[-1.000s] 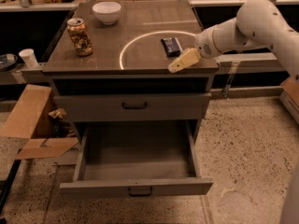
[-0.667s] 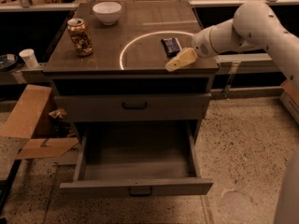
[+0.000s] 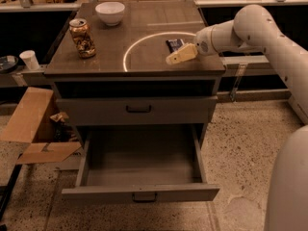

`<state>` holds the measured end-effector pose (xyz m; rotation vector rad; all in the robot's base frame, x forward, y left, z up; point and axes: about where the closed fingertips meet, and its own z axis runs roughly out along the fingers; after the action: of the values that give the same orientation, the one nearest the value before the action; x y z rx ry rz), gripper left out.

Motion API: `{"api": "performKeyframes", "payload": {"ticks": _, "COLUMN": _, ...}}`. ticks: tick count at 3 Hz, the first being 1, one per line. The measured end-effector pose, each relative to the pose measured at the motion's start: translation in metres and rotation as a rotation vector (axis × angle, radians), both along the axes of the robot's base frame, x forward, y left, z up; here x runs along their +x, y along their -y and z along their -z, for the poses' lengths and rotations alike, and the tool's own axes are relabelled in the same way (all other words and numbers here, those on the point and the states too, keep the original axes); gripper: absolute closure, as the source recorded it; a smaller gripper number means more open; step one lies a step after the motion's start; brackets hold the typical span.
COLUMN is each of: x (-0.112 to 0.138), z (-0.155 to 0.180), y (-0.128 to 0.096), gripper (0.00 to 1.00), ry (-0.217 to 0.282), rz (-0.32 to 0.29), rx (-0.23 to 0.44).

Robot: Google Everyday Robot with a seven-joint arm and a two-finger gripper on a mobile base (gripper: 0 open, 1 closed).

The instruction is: Place rxbar blueberry into middle drawer

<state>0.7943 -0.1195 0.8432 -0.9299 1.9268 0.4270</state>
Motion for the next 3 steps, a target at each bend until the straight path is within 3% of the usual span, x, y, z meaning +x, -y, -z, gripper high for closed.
{"api": "performKeyframes", "payload": {"ticks": 3, "x": 0.036, "z": 0.022, "y": -0.009, "gripper": 0.00, "ry": -0.036, "rz": 0.072, "rx": 0.023}}
